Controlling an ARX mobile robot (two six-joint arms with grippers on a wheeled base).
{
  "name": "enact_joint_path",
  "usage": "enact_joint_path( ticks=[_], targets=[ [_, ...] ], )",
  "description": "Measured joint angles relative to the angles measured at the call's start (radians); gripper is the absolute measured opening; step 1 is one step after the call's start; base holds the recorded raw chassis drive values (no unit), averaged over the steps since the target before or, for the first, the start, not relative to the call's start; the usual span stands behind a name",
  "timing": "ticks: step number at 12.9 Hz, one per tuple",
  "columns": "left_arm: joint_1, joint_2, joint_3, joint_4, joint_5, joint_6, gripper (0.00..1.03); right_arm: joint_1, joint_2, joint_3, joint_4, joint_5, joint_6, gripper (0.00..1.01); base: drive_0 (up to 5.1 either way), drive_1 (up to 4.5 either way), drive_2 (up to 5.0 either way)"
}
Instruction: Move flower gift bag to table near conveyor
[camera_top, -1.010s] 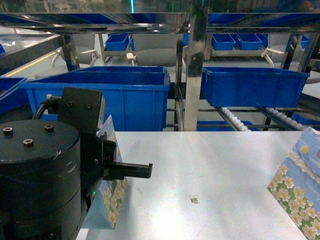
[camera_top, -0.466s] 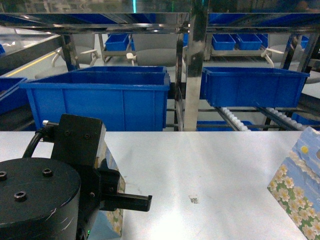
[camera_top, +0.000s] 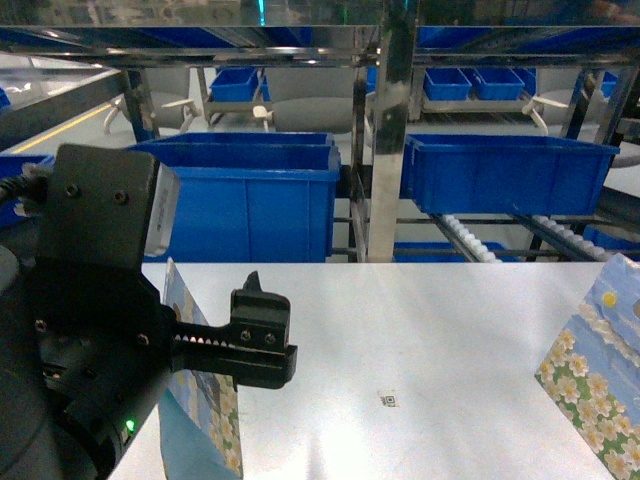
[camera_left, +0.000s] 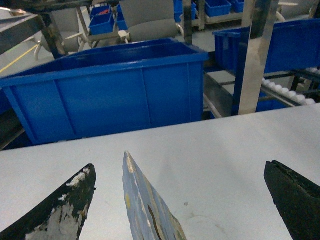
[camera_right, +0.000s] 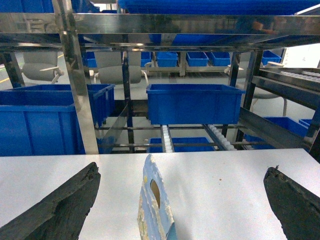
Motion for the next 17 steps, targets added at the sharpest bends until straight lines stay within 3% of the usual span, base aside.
enact_joint_path(
  ticks=[4, 7, 9, 11, 13, 14, 15, 16, 17],
  targets=[
    [0.050, -0.208, -0.102, 0.000, 0.057, 0.062, 0.98, 0.000, 0.000, 0.000, 0.000, 0.000, 0.000, 0.98, 0.0, 0.00, 0.0],
    [0.151, -0.412, -0.249, -0.001, 0.124, 0.074, 0.98, 0.000, 0.000, 0.000, 0.000, 0.000, 0.000, 0.98, 0.0, 0.00, 0.0],
    [0.200, -0.598, -0.330, -0.005, 0.163, 0.113, 0.98, 0.000, 0.000, 0.000, 0.000, 0.000, 0.000, 0.98, 0.0, 0.00, 0.0],
    [0.220, -0.837, -0.349, 0.004, 0.182, 0.145, 0.98, 0.000, 0.000, 0.000, 0.000, 0.000, 0.000, 0.98, 0.0, 0.00, 0.0],
    [0.222, -0.860, -0.349, 0.000, 0.182, 0.146, 0.98, -0.004, 0.002, -0.004, 0.014, -0.017, -0.006, 0.95, 0.0, 0.00, 0.0],
    [0.241, -0.946, -0.314, -0.297, 0.213, 0.116, 0.90, -0.010, -0.023, -0.005, -0.036, -0.045, -0.019, 0.80, 0.0, 0.00, 0.0],
    [0.278, -1.132, -0.301, -0.522, 0.252, 0.062, 0.76, -0.010, -0.076, -0.006, -0.077, -0.045, -0.027, 0.66, 0.0, 0.00, 0.0],
    [0.318, -1.243, -0.301, -0.665, 0.274, 0.035, 0.63, -0.010, -0.123, -0.006, -0.112, -0.045, -0.029, 0.53, 0.0, 0.00, 0.0],
    [0.328, -1.260, -0.302, -0.695, 0.280, 0.033, 0.59, -0.010, -0.134, -0.006, -0.122, -0.047, -0.030, 0.49, 0.0, 0.00, 0.0]
  ],
)
